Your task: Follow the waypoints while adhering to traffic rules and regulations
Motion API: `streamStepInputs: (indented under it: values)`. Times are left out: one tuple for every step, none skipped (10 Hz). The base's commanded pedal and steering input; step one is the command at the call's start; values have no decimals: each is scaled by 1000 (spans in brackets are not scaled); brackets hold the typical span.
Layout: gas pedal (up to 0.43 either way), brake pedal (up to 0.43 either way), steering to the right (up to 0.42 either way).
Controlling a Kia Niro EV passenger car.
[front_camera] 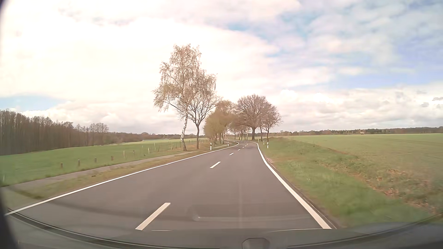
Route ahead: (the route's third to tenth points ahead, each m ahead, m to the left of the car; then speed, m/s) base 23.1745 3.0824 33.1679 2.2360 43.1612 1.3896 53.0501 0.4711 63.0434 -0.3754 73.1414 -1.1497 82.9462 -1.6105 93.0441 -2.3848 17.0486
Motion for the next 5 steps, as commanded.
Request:
streamStepInputs:
  values:
    - [118,0,16]
    - [118,0,16]
    - [118,0,15]
    - [118,0,15]
    - [118,0,15]
